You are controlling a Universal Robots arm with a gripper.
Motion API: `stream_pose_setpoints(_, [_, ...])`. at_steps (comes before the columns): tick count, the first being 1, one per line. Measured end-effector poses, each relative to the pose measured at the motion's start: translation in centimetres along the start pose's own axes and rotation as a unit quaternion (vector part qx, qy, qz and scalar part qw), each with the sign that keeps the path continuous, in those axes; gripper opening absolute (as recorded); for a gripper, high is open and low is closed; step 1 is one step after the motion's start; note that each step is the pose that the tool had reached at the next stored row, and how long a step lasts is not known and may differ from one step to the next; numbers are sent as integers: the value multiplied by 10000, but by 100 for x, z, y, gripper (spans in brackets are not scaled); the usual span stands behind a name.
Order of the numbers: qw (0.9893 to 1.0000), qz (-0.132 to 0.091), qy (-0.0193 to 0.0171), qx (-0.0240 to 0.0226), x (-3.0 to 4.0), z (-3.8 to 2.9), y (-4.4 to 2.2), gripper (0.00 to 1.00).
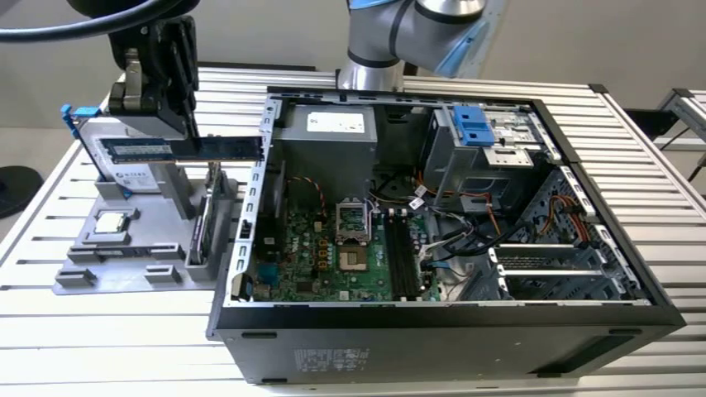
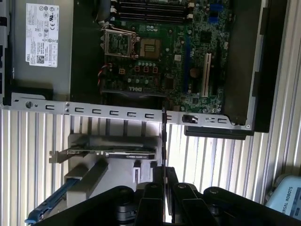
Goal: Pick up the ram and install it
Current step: 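Pick up the ram and move it above insertion slot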
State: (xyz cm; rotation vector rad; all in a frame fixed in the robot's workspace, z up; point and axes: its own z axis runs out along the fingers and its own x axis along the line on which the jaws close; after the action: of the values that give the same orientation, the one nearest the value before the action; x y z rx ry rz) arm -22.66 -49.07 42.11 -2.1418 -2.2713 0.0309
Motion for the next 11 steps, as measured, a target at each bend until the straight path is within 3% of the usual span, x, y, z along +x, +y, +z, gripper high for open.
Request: stream_pose_setpoints(11, [10000,0,0,1,-6,-3,101,0])
